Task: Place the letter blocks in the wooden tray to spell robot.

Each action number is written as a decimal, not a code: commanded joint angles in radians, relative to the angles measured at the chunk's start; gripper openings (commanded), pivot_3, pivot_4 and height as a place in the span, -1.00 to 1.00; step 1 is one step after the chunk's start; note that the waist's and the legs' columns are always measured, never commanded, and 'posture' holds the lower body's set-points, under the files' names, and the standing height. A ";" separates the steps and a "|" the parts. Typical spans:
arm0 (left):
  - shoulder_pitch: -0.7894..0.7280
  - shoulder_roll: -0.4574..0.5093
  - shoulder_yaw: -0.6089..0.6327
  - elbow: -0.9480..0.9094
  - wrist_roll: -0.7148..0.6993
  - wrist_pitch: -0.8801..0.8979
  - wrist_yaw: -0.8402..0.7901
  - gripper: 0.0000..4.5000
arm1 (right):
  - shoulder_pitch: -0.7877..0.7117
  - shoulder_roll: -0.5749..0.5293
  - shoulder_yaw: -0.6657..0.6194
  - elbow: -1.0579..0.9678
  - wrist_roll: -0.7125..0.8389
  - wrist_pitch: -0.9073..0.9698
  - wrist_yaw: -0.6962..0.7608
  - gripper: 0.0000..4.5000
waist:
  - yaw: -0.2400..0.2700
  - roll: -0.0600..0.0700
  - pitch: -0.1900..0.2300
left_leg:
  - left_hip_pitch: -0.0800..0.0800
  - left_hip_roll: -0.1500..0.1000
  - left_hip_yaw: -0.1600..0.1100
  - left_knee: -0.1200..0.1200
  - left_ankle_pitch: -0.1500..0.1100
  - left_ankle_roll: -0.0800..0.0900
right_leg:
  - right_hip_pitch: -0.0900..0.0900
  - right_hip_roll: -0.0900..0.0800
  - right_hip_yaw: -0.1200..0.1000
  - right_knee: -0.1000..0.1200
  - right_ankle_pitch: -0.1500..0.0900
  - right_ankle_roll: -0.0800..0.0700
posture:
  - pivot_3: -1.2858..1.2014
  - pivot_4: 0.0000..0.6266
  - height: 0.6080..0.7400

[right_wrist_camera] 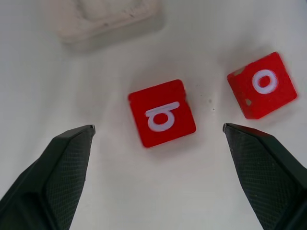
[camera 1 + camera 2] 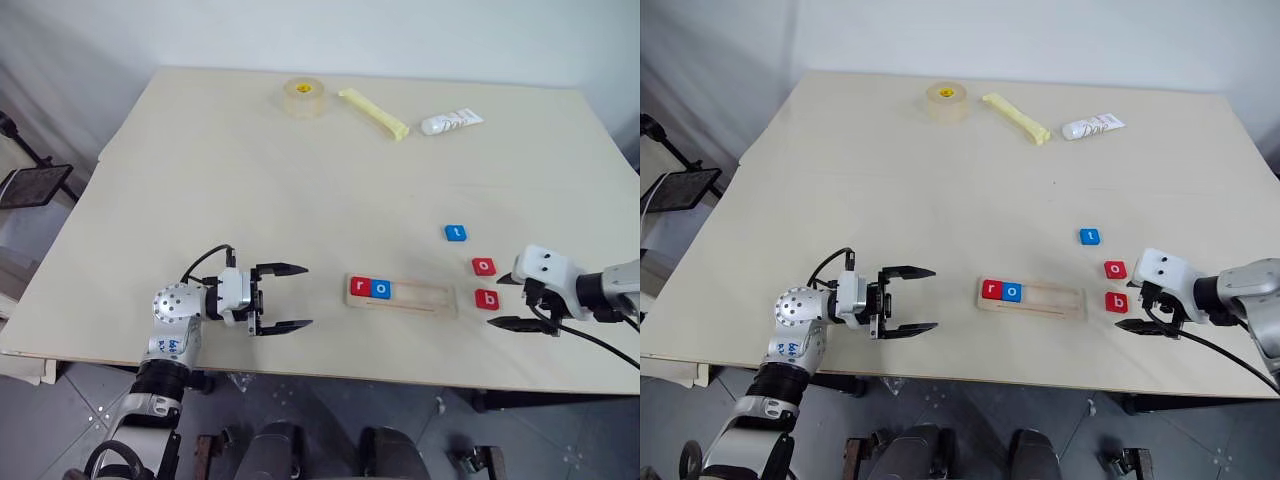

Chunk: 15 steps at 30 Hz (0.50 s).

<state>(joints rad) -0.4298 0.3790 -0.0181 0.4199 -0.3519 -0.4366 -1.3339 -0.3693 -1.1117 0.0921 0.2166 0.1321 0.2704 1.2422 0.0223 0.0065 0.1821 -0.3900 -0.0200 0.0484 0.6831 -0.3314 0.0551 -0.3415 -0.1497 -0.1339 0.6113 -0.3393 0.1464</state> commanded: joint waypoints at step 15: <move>0.035 0.019 -0.003 -0.094 -0.012 0.035 0.045 1.00 | -0.041 0.026 0.005 0.030 -0.038 0.002 0.047 0.99 | 0.000 0.000 0.000 | 0.000 0.000 0.000 0.000 0.000 0.000 | 0.001 0.000 0.000 0.000 0.000 0.000 | 0.03 -0.52 1.00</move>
<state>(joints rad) -0.3866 0.3982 -0.0193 0.3448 -0.3519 -0.3981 -1.2913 -0.4178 -1.0899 0.1080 0.2692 0.0984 0.2596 1.2920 0.0222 0.0064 0.1820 -0.3895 -0.0198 0.0482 0.6836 -0.3314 0.0550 -0.3405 -0.1496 -0.1340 0.6111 -0.3393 0.1464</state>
